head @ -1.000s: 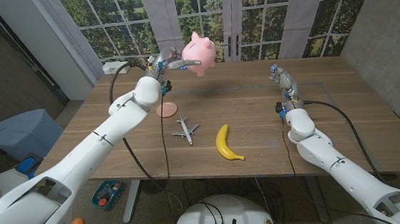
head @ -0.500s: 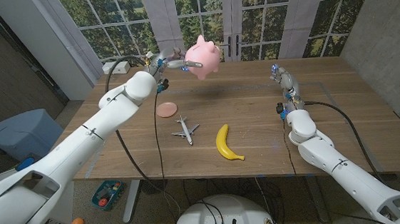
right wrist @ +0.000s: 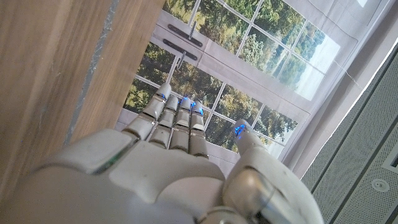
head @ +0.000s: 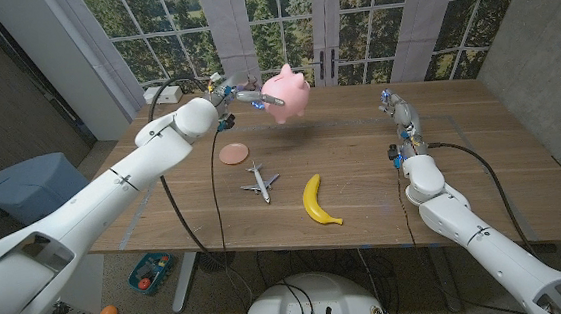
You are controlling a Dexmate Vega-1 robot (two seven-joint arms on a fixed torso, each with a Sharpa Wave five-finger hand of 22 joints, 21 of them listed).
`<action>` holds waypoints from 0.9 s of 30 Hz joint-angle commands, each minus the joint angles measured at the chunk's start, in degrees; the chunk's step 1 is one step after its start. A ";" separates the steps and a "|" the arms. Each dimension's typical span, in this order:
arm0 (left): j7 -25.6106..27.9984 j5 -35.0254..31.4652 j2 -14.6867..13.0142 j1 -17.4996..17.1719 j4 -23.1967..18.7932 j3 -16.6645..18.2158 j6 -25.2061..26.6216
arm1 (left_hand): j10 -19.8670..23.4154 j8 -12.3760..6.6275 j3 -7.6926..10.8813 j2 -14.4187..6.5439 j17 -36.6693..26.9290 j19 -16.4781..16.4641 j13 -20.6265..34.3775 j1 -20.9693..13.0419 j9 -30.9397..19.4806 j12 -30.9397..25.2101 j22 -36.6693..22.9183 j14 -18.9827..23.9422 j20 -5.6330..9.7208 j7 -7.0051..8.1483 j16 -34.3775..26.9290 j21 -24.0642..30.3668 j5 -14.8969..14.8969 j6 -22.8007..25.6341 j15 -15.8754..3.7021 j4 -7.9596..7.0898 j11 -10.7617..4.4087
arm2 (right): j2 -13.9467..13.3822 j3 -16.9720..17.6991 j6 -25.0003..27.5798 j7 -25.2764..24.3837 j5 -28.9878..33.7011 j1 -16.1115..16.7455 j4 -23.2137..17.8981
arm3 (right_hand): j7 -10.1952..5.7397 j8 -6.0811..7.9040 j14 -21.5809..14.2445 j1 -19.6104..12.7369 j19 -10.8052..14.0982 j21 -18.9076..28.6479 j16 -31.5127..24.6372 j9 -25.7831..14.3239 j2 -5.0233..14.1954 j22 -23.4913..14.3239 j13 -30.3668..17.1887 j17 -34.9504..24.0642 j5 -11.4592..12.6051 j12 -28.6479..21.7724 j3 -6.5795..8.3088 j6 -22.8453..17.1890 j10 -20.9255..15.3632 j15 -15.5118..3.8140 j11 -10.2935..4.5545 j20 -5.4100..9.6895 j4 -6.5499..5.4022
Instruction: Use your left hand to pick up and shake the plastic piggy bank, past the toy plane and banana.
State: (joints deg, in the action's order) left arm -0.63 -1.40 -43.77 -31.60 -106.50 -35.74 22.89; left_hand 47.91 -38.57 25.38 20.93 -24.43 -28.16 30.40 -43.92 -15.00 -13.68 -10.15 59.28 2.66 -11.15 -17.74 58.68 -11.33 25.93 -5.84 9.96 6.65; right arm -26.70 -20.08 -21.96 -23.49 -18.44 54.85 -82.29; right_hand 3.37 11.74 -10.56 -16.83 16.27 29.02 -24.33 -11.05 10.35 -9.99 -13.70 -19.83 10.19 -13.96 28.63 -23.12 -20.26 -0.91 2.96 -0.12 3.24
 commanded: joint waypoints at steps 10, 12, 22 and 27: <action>-5.27 -3.99 0.03 2.91 1.62 -4.33 4.24 | 19.56 -0.38 0.43 -26.82 -0.22 0.14 0.35 -27.36 -0.98 -0.13 -0.06 3.18 3.23 14.51 0.05 0.52 -0.52 21.35 -8.01 0.09 -18.05 | 0.09 0.15 0.44 -0.11 0.27 0.29 -0.33 | -0.08 -0.13 -0.48 -0.52 0.58 -0.17 0.24 -0.17 -0.10 -0.29 -0.16 -0.07 0.32 0.12 0.23 0.08 -0.37 0.07 0.19 -0.07 -0.31; -5.57 -4.24 0.14 3.08 1.91 -4.68 4.40 | 19.56 -0.37 0.41 -26.80 -0.22 0.17 0.36 -27.36 -1.02 -0.12 -0.06 3.19 3.21 14.49 0.06 0.52 -0.52 21.30 -8.01 0.10 -18.04 | 0.18 0.16 0.40 -0.06 0.16 0.20 -0.15 | -0.09 -0.13 -0.46 -0.52 0.58 -0.19 0.25 -0.17 -0.10 -0.29 -0.16 -0.07 0.32 0.13 0.23 0.09 -0.33 0.03 0.06 -0.06 -0.31; -6.73 -6.10 0.66 3.97 2.83 -6.45 5.45 | 19.64 -0.40 0.37 -26.76 -0.26 0.16 0.39 -27.38 -0.97 -0.09 -0.05 3.29 3.24 14.52 0.07 0.58 -0.52 21.60 -8.01 0.11 -18.03 | 0.37 0.11 0.38 0.01 0.01 -0.04 0.35 | -0.10 -0.13 -0.45 -0.53 0.59 -0.33 0.32 -0.17 -0.09 -0.30 -0.16 -0.09 0.32 0.13 0.22 0.10 -0.35 -0.01 0.16 0.00 -0.32; -7.57 -6.55 1.17 4.51 3.73 -7.20 5.60 | 19.68 -0.32 0.37 -26.78 -0.27 0.20 0.40 -27.39 -0.91 -0.08 -0.04 3.30 3.19 14.44 0.09 0.60 -0.52 21.58 -8.00 0.10 -18.03 | 0.35 0.09 0.29 0.07 -0.02 -0.01 0.51 | -0.07 -0.11 -0.49 -0.53 0.66 -0.38 0.34 -0.17 -0.08 -0.30 -0.16 -0.10 0.32 0.11 0.23 0.04 -0.43 0.06 0.06 -0.09 -0.33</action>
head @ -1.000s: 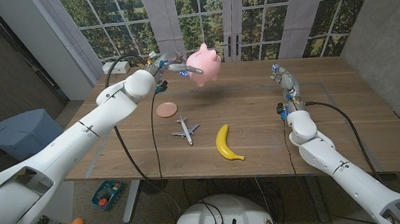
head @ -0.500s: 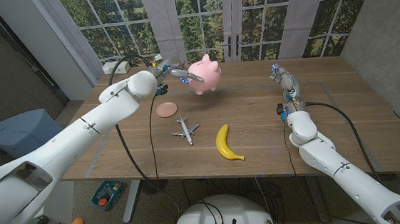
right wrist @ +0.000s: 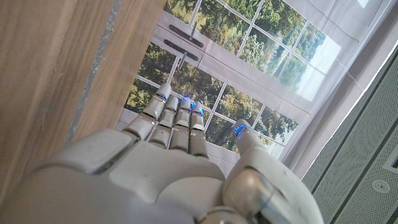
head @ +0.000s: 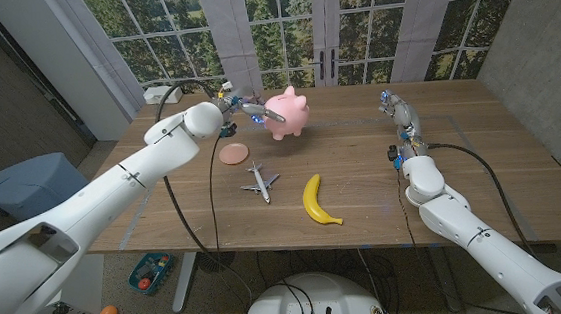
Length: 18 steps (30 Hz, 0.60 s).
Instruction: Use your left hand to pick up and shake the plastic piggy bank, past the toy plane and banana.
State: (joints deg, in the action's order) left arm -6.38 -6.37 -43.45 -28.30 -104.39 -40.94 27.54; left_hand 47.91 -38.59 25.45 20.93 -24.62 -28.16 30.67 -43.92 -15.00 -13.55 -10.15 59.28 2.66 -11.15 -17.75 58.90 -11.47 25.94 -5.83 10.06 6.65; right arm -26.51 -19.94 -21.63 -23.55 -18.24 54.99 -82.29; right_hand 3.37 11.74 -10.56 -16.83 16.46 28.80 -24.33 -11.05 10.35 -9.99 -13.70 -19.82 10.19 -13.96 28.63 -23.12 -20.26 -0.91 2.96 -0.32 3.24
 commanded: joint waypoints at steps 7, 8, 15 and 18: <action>-2.66 -2.31 1.70 1.91 3.25 -3.15 1.19 | 19.72 -0.28 0.28 -26.78 -0.06 0.28 0.13 -27.41 -1.00 -0.18 -0.03 3.32 3.20 14.39 0.16 0.39 -0.39 21.50 -8.01 0.00 -18.03 | 0.16 -0.09 0.00 0.16 -0.29 -0.15 0.67 | -0.17 -0.14 -0.46 -0.52 0.41 -0.29 0.41 -0.18 -0.09 -0.31 -0.17 -0.13 0.32 0.17 0.21 0.11 -0.30 -0.13 0.00 0.22 -0.34; -2.83 -2.28 1.84 2.00 3.53 -3.26 1.20 | 19.71 -0.29 0.28 -26.78 -0.06 0.30 0.12 -27.41 -1.02 -0.15 -0.03 3.33 3.18 14.39 0.17 0.39 -0.39 21.51 -8.01 0.00 -18.03 | 0.24 -0.03 0.05 0.10 -0.44 -0.12 0.64 | -0.17 -0.14 -0.46 -0.52 0.41 -0.29 0.41 -0.18 -0.09 -0.31 -0.17 -0.13 0.32 0.16 0.21 0.12 -0.33 -0.13 0.01 0.22 -0.34; -3.22 -2.97 2.61 2.44 5.02 -4.31 1.41 | 19.71 -0.22 0.27 -26.80 -0.06 0.26 0.12 -27.41 -1.01 -0.09 -0.02 3.39 3.17 14.31 0.21 0.45 -0.40 21.50 -8.00 -0.01 -18.01 | 0.20 -0.06 0.03 0.22 -0.52 -0.13 0.75 | -0.10 -0.12 -0.55 -0.51 0.55 -0.35 0.42 -0.18 -0.09 -0.31 -0.17 -0.15 0.31 0.15 0.20 0.07 -0.38 0.00 0.11 0.13 -0.36; -3.24 -3.58 2.85 2.59 5.49 -4.90 1.57 | 19.72 -0.22 0.27 -26.79 -0.04 0.28 0.10 -27.41 -1.05 -0.07 -0.02 3.36 3.17 14.31 0.25 0.46 -0.41 21.51 -8.00 -0.01 -18.01 | 0.18 -0.08 0.09 0.16 -0.49 -0.10 0.75 | -0.08 -0.13 -0.54 -0.53 0.58 -0.38 0.45 -0.18 -0.08 -0.31 -0.17 -0.15 0.32 0.12 0.21 0.08 -0.45 0.06 0.15 0.10 -0.35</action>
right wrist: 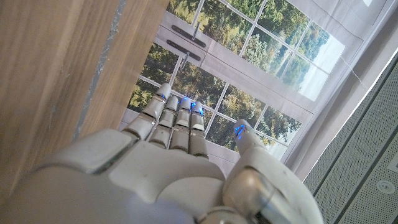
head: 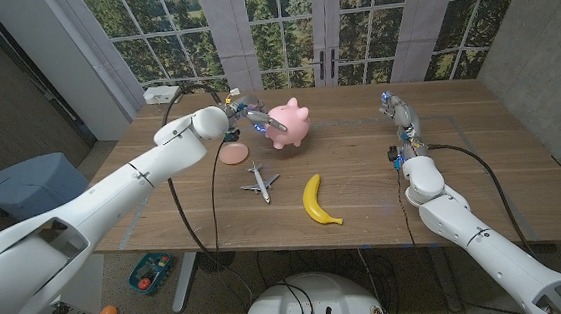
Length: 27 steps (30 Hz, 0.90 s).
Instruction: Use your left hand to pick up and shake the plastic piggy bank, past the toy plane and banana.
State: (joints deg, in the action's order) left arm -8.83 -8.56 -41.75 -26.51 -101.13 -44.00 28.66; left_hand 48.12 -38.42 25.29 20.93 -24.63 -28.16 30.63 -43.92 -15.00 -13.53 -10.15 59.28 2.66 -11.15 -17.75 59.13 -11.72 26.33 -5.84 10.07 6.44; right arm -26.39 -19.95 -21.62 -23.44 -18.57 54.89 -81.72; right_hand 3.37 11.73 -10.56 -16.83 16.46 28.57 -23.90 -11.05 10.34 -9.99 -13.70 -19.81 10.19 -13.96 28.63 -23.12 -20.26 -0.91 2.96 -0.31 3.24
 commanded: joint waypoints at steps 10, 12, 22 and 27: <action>-0.32 -2.14 1.83 0.53 3.27 -2.52 0.59 | 19.52 -0.29 0.43 -26.83 -0.06 0.33 0.10 -27.42 -1.01 0.00 -0.01 3.43 3.19 14.23 0.29 0.26 -0.19 21.08 -7.99 -0.03 -17.82 | -0.09 0.07 0.06 -0.06 -0.26 0.34 -0.16 | -0.13 -0.14 -0.58 -0.55 0.59 -0.28 0.06 -0.18 -0.07 -0.31 -0.17 -0.17 0.33 0.14 0.21 0.11 -0.43 0.00 0.10 0.13 -0.34; -0.15 -2.24 1.97 0.40 3.47 -2.62 0.59 | 19.54 -0.26 0.45 -26.87 0.01 0.31 0.11 -27.43 -0.96 0.00 -0.01 3.36 3.16 14.14 0.38 0.28 -0.21 21.12 -7.98 -0.04 -17.83 | -0.16 0.10 0.07 -0.07 -0.23 0.42 -0.23 | -0.10 -0.14 -0.63 -0.55 0.60 -0.30 0.05 -0.17 -0.07 -0.31 -0.17 -0.18 0.33 0.14 0.21 0.11 -0.43 0.04 0.09 0.10 -0.35; 0.94 -3.17 2.83 -0.16 4.72 -3.46 0.45 | 19.23 -0.02 0.46 -26.89 0.36 0.24 -0.30 -27.40 -0.77 0.41 0.01 3.17 3.19 13.86 0.74 0.32 -0.29 20.99 -8.00 -0.05 -17.83 | -0.33 0.25 0.11 -0.03 -0.37 0.73 -0.51 | -0.13 -0.13 -0.66 -0.52 0.64 -0.40 0.09 -0.18 -0.08 -0.32 -0.17 -0.20 0.32 0.17 0.19 0.10 -0.40 0.03 0.17 0.07 -0.37; 0.53 -2.98 3.11 -0.25 5.37 -3.70 0.79 | 18.79 0.22 0.44 -26.70 0.76 0.20 -0.75 -27.31 -0.58 0.84 0.04 2.96 3.23 13.20 1.12 0.33 -0.42 20.90 -8.00 -0.02 -17.79 | -0.39 0.40 -0.01 -0.21 -0.35 1.03 -0.85 | -0.12 -0.13 -0.66 -0.53 0.68 -0.44 0.11 -0.18 -0.07 -0.32 -0.17 -0.21 0.32 0.18 0.20 0.09 -0.38 0.04 0.12 0.05 -0.38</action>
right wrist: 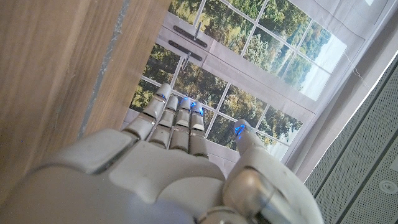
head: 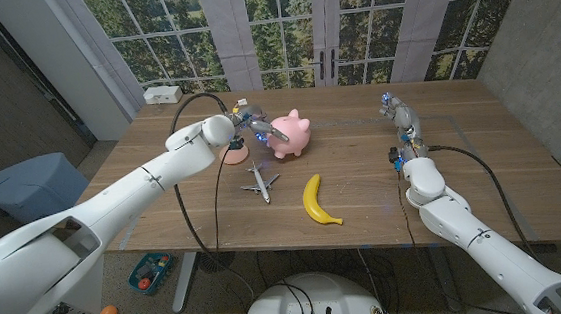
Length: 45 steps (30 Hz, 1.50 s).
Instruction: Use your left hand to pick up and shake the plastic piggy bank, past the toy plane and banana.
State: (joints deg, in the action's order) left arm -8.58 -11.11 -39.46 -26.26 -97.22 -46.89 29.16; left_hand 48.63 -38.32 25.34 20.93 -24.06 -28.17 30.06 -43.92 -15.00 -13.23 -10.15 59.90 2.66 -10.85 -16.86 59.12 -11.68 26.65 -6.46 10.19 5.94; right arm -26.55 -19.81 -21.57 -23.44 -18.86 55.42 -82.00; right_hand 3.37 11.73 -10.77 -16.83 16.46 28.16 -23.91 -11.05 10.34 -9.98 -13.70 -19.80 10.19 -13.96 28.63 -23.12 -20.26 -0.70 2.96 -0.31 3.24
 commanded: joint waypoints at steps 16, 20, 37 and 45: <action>0.12 -0.89 -0.47 -1.16 -2.68 -0.29 5.19 | -9.36 15.14 -5.72 -21.37 7.40 10.77 -7.63 -5.48 3.48 3.55 0.18 -20.30 -2.39 11.66 6.53 -6.96 0.73 3.11 -2.91 -3.85 -12.28 | -0.72 0.69 -0.14 -0.11 -0.13 1.37 -1.68 | -0.10 -0.15 -0.45 -0.53 0.75 -0.20 0.20 -0.17 -0.08 -0.32 -0.17 -0.25 0.32 0.19 0.19 0.14 -0.40 -0.12 0.18 0.08 -0.39; 1.06 -0.60 -0.85 -1.89 -4.10 0.38 6.13 | -19.79 19.98 -7.20 -19.91 9.18 15.57 -10.10 -1.03 3.87 3.51 0.10 -30.16 -4.23 12.46 6.69 -10.55 1.10 -3.89 0.67 -3.38 -10.97 | -0.85 0.80 -0.13 -0.14 -0.11 1.66 -2.04 | -0.10 -0.14 -0.49 -0.51 0.79 -0.24 0.21 -0.17 -0.08 -0.33 -0.17 -0.26 0.32 0.20 0.18 0.12 -0.39 -0.11 0.08 0.06 -0.40; 3.28 1.71 -3.40 -4.87 -8.44 3.03 5.44 | -51.85 28.47 -9.65 -20.09 13.09 32.67 -17.52 9.03 4.48 3.25 -0.23 -57.67 -9.97 15.88 6.66 -23.83 1.41 -31.69 9.13 -2.57 -6.51 | -0.75 0.93 0.10 -0.63 0.16 2.59 -3.32 | -0.11 -0.12 -0.57 -0.45 0.88 -0.42 0.29 -0.17 -0.12 -0.34 -0.17 -0.29 0.30 0.21 0.13 0.08 -0.42 0.01 0.15 0.02 -0.45; 5.89 3.58 -4.52 -7.50 -9.85 5.68 2.17 | -64.65 28.36 -9.49 -21.21 13.39 41.08 -19.01 12.08 4.61 3.24 -0.21 -70.83 -10.90 17.21 7.21 -30.18 1.58 -42.39 10.59 -2.37 -5.49 | -0.82 0.85 0.34 -0.92 0.65 2.95 -3.94 | -0.17 -0.14 -0.58 -0.43 0.91 -0.50 0.33 -0.17 -0.13 -0.34 -0.17 -0.30 0.30 0.23 0.10 0.12 -0.39 -0.07 0.16 0.01 -0.46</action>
State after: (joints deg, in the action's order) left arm -5.70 -9.68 -42.52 -30.68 -104.87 -44.20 34.57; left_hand -9.57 -9.92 15.74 -0.09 -10.64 9.54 11.21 -32.93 -10.39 -9.70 -10.28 -6.46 -8.40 6.08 -10.15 30.61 -10.18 -9.56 4.21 7.62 0.60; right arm -27.35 -18.96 -21.61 -23.95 -18.70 57.83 -85.13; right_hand 3.37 11.74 -10.76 -16.83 17.08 27.92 -23.91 -11.05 10.35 -9.99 -13.70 -19.80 10.19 -13.96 28.63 -23.12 -20.26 -0.71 2.96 -0.52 3.24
